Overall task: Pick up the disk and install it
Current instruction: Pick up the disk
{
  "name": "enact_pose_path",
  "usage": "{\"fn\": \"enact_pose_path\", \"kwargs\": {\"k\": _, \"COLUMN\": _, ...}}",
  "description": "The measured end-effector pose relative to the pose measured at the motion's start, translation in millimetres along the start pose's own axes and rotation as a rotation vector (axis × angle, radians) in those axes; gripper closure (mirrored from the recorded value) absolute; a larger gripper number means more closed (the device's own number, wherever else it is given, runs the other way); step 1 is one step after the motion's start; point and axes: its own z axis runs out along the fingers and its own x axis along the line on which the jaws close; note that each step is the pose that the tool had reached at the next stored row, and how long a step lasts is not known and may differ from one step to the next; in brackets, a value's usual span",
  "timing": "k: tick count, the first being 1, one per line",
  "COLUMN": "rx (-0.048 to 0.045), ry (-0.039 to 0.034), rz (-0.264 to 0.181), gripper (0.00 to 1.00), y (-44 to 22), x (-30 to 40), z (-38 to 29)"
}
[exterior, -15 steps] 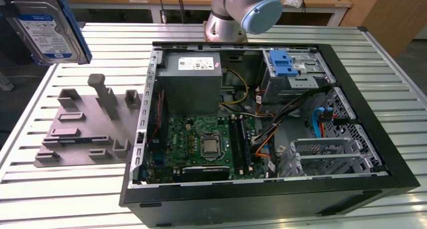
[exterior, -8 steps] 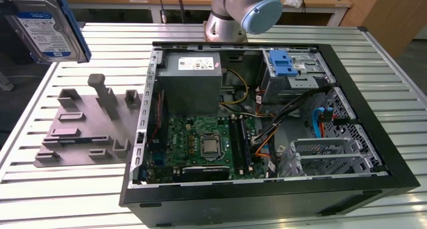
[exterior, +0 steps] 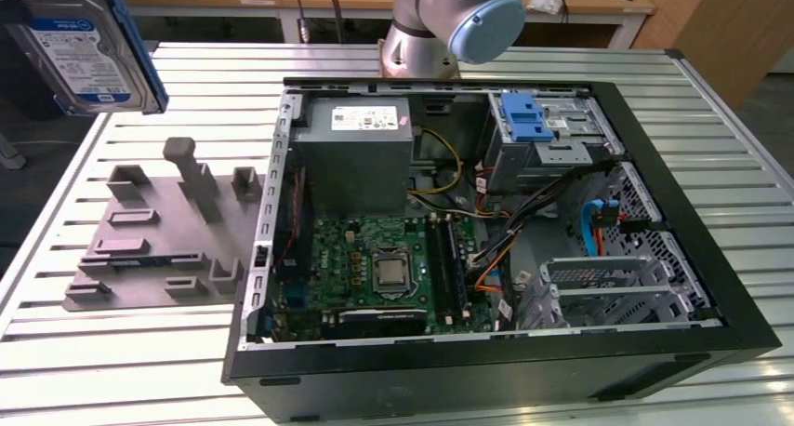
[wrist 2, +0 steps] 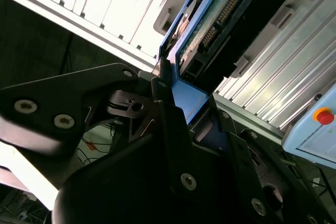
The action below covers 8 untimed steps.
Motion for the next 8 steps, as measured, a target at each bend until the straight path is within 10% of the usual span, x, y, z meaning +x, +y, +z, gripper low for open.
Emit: {"fn": "enact_pose_path", "kwargs": {"k": 8, "rx": 0.0001, "ry": 0.0000, "rz": 0.000, "gripper": 0.64, "y": 0.1, "x": -0.1, "z": -4.3}}
